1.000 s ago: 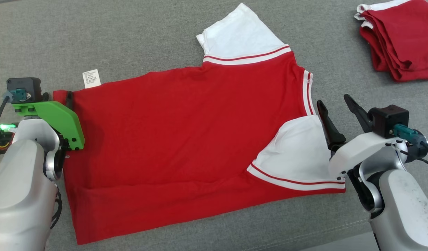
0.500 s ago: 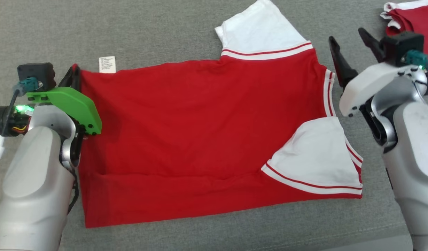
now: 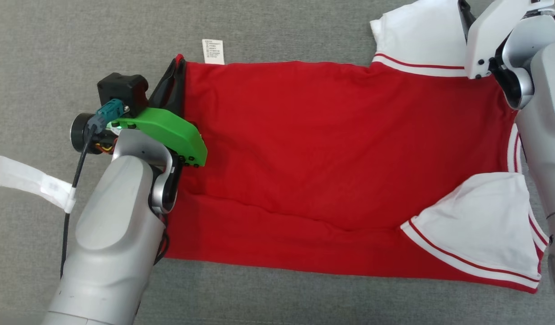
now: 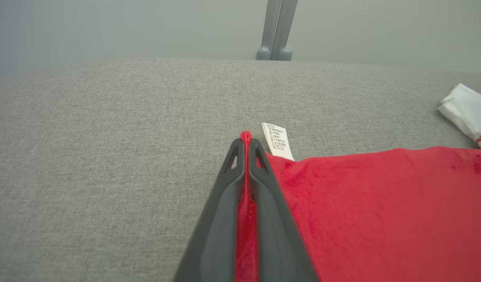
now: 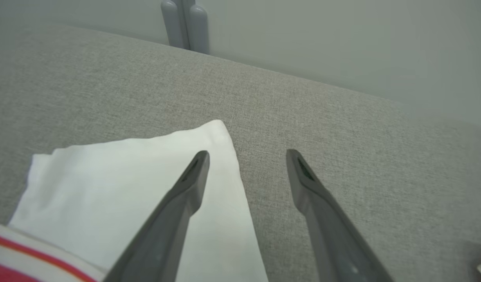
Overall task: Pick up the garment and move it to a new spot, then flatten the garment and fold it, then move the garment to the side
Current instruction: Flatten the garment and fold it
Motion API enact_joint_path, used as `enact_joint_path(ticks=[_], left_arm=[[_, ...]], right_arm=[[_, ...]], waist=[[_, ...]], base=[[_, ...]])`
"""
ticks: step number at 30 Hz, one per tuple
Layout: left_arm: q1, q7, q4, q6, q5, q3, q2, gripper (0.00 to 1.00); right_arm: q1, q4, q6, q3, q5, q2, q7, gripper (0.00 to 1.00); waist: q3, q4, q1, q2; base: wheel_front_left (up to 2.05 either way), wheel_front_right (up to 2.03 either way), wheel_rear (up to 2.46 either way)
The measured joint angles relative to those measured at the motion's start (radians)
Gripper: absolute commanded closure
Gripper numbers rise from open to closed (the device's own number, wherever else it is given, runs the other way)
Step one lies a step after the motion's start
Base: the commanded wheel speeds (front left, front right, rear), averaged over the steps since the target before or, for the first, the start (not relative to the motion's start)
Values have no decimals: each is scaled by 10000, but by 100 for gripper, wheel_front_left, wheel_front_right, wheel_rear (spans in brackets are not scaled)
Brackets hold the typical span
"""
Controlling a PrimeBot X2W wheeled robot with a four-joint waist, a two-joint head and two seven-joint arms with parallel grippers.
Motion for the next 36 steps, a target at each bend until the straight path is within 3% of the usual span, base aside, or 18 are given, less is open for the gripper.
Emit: enact_joint_path(ticks=[6,13,14,15,17,23,24,26,36], left_arm=[[-285,-389,178,4,-81,-163,-330,100],[-478,-623,502,-4,-180,-286,-479,100],[-498,-637,533,-4,-180,-286,-485,100],[-518,-685,562,-4,-182,-284,-487,100],[-568,-709,619,-2,-194,-270,-479,100],[-681,-721,786,-4,-257,-259,-395,100],[-695,-723,802,-4,-280,-261,-385,100],[-709,-729,830,-4,-284,-261,-351,100],[-669,-905,1011,42,-458,-73,56,100]], right_arm=[[-930,1555,0,-113,-270,-100,-107,0],[-1619,2546,-8,4,-466,-148,-435,0],[-1708,2652,-8,40,-477,-146,-449,46],[-1813,2771,-8,67,-508,-138,-447,60],[-1960,2955,0,107,-543,-86,-462,75],[-2193,3430,6,324,-725,111,-571,74],[-2214,3499,6,360,-748,113,-594,78],[-2264,3655,6,435,-798,127,-642,100],[-2020,3929,4,623,-334,485,-1908,100]], waist=[[392,666,0,0],[737,996,0,0],[759,1006,0,0],[781,1002,0,0],[794,958,0,0],[751,755,0,0],[741,732,0,0],[717,680,0,0],[365,329,0,0]], base=[[0,0,0],[0,0,0],[0,0,0],[0,0,0],[0,0,0],[0,0,0],[0,0,0],[0,0,0],[0,0,0]])
